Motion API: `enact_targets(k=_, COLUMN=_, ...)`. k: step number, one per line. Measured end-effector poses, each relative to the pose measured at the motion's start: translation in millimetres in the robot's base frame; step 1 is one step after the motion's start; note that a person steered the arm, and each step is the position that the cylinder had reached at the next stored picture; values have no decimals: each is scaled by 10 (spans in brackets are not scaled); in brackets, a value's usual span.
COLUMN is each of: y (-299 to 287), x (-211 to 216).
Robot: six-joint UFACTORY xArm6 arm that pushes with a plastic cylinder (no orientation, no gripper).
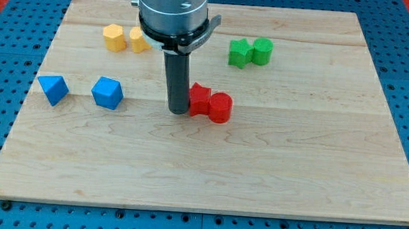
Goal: Move the blue cube to the blue triangle
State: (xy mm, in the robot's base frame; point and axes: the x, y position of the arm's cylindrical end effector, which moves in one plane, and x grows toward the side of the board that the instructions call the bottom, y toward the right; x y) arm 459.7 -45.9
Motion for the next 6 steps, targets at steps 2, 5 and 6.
enact_targets(k=2, y=-259, x=-255)
enact_targets(k=5, y=-784, x=-217)
enact_targets(k=6, y=-1334, x=-221)
